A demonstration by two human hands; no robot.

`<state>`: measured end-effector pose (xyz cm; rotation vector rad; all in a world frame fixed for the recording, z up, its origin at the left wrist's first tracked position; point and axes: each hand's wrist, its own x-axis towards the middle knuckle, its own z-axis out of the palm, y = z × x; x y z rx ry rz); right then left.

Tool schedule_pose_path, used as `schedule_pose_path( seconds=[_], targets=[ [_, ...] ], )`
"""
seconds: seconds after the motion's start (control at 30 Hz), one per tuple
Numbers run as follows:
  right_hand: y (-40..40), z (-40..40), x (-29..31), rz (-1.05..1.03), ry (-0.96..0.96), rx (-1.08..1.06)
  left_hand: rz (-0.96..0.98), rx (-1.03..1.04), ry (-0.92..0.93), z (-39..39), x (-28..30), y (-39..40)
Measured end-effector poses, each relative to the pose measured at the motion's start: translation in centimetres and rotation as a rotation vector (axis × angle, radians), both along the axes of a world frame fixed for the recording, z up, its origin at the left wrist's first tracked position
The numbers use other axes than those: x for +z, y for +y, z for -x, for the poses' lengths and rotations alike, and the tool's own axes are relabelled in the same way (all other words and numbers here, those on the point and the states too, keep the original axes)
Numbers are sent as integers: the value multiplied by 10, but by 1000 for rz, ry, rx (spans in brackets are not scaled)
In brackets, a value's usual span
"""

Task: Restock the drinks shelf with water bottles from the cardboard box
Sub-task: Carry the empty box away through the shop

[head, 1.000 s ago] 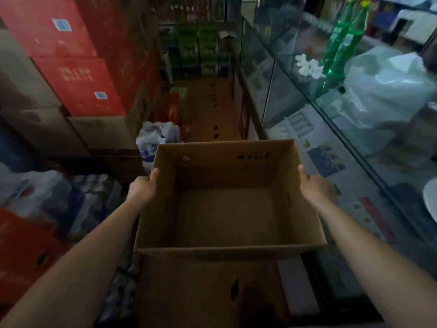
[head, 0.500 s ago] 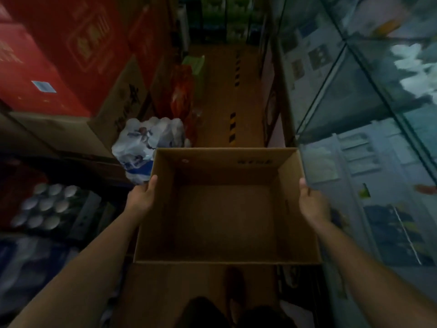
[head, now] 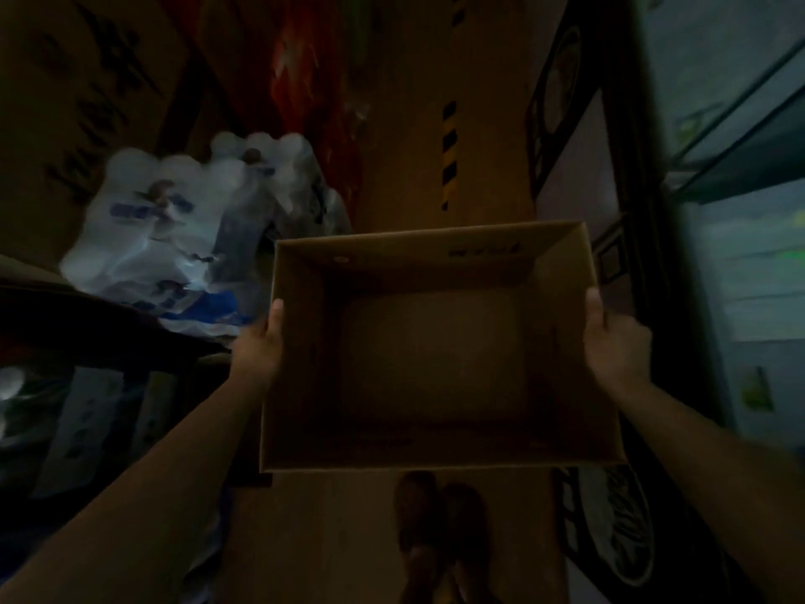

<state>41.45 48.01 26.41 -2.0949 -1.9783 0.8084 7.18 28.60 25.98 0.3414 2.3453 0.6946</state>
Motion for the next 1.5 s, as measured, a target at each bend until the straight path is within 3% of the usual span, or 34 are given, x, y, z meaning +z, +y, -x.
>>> schedule_pose_path(
  seconds=[0.27, 0.67, 0.73, 0.9, 1.33, 1.5],
  targets=[
    [26, 30, -131, 42, 34, -29, 24, 95, -56, 10, -143, 17],
    [39, 29, -274, 182, 39, -213, 60, 41, 46, 6, -279, 60],
    [38, 27, -290, 104, 20, -185, 87, 11, 125, 6, -295, 60],
    [35, 28, -296, -44, -34, -104, 127, -45, 248, 6, -302, 60],
    [34, 36, -284, 45, 3, -146, 77, -37, 150, 13, -299, 58],
    [29, 45, -287, 117, 41, -194, 90, 8, 190, 22, -296, 57]
  ],
)
